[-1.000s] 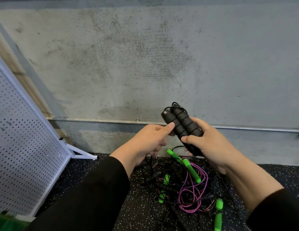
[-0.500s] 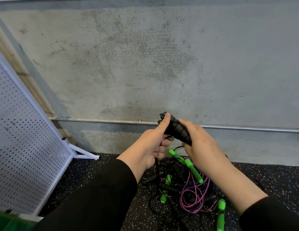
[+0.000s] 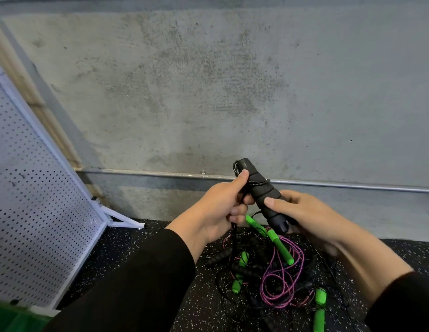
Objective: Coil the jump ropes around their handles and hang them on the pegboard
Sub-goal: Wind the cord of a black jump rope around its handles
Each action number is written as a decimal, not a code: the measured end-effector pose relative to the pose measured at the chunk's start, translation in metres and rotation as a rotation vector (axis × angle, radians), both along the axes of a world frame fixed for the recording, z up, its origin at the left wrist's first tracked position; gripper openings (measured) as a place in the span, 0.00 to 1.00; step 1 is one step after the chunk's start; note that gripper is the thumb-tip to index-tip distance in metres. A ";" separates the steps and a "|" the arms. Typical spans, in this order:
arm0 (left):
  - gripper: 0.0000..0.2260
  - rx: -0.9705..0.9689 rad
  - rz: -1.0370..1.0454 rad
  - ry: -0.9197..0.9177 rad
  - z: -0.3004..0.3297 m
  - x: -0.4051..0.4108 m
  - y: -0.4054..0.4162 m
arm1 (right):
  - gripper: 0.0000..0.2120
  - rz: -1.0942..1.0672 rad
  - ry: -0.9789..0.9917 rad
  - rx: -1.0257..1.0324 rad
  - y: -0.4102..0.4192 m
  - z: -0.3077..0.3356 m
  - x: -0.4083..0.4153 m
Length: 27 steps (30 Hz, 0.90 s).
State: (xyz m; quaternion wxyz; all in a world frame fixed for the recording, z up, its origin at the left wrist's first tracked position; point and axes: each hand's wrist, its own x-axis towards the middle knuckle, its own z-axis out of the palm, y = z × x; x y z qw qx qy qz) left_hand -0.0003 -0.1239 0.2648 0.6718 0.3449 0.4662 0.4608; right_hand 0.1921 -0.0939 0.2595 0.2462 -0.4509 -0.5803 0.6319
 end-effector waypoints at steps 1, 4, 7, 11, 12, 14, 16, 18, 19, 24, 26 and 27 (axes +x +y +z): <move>0.16 0.015 -0.016 -0.007 0.001 0.001 0.000 | 0.25 0.014 0.101 -0.104 0.001 -0.003 0.002; 0.16 0.047 -0.031 0.018 0.003 0.004 0.000 | 0.27 0.098 0.330 -0.343 0.003 -0.007 0.007; 0.16 0.040 -0.027 0.094 0.004 0.002 0.000 | 0.23 0.074 0.318 -0.323 0.004 0.001 0.008; 0.18 0.011 0.002 0.194 0.003 0.005 -0.001 | 0.15 -0.096 0.142 -0.044 0.003 0.008 0.004; 0.19 0.000 0.005 0.228 0.003 0.006 -0.001 | 0.14 -0.129 0.088 0.047 0.003 0.009 0.004; 0.25 -0.016 0.001 0.310 0.002 0.006 0.000 | 0.13 -0.169 -0.057 0.237 0.005 0.010 0.004; 0.27 -0.025 0.000 0.370 0.003 0.005 0.001 | 0.14 -0.205 -0.235 0.407 0.009 0.009 0.006; 0.28 -0.034 0.008 0.398 0.004 0.005 0.001 | 0.19 -0.240 -0.368 0.520 0.011 0.006 0.009; 0.28 -0.038 0.014 0.398 0.004 0.004 0.001 | 0.22 -0.245 -0.415 0.557 0.012 0.004 0.010; 0.31 -0.103 0.061 0.271 0.003 0.001 0.003 | 0.29 -0.134 -0.679 0.717 0.005 0.001 0.002; 0.33 -0.130 0.089 0.238 0.002 0.001 0.002 | 0.31 -0.050 -0.702 0.774 0.001 -0.001 -0.003; 0.33 -0.140 0.098 0.230 0.002 0.001 0.001 | 0.33 -0.004 -0.699 0.796 0.000 -0.004 -0.005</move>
